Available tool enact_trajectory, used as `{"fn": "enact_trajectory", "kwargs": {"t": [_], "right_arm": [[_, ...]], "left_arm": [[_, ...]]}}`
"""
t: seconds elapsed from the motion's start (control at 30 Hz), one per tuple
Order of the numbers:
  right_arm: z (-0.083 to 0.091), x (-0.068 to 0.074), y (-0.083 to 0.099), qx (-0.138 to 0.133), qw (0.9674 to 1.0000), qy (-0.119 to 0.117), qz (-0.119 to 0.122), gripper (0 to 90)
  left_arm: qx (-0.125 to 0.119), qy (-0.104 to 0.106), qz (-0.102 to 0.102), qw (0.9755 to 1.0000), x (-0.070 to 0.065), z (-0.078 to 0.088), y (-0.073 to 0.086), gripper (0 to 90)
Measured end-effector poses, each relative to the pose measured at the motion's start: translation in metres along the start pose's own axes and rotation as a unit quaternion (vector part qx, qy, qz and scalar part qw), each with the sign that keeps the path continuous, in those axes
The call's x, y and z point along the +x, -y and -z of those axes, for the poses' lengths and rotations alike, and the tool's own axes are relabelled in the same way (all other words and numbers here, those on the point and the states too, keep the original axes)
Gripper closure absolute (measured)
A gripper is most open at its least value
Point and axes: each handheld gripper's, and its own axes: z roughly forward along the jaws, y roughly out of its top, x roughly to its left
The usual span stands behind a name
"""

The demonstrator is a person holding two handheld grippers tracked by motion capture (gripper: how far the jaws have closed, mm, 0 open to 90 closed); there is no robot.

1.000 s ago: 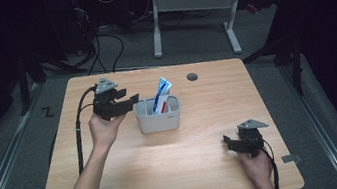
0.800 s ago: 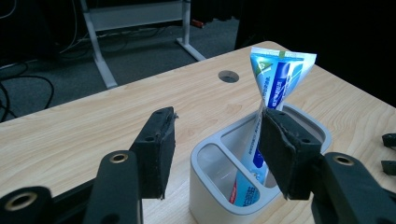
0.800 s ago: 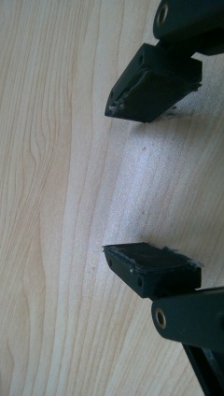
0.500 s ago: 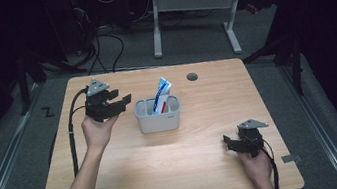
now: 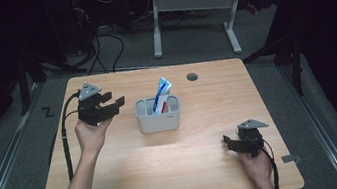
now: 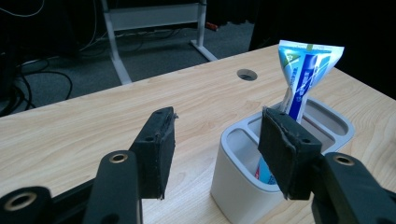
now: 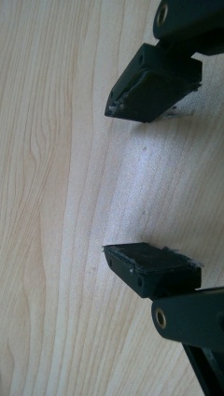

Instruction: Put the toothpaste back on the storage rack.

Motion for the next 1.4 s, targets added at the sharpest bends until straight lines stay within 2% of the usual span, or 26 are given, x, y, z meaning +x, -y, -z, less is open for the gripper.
{"fn": "enact_trajectory", "kwargs": {"t": [0.53,0.67,0.8,1.4], "right_arm": [[0.0,0.0,0.0,0.0,1.0,0.0,0.0,28.4],[0.0,0.0,0.0,0.0,1.0,0.0,0.0,28.4],[0.0,0.0,0.0,0.0,1.0,0.0,0.0,28.4],[0.0,0.0,0.0,0.0,1.0,0.0,0.0,28.4]], "left_arm": [[-0.003,-0.014,0.014,0.9998,0.012,0.013,0.012,45.9],[0.01,-0.028,0.012,0.9995,0.016,0.014,0.016,45.9],[0.012,-0.033,0.015,0.9993,0.019,0.017,0.022,45.9],[0.017,-0.042,0.033,0.9984,0.028,0.028,0.041,45.9]]}}
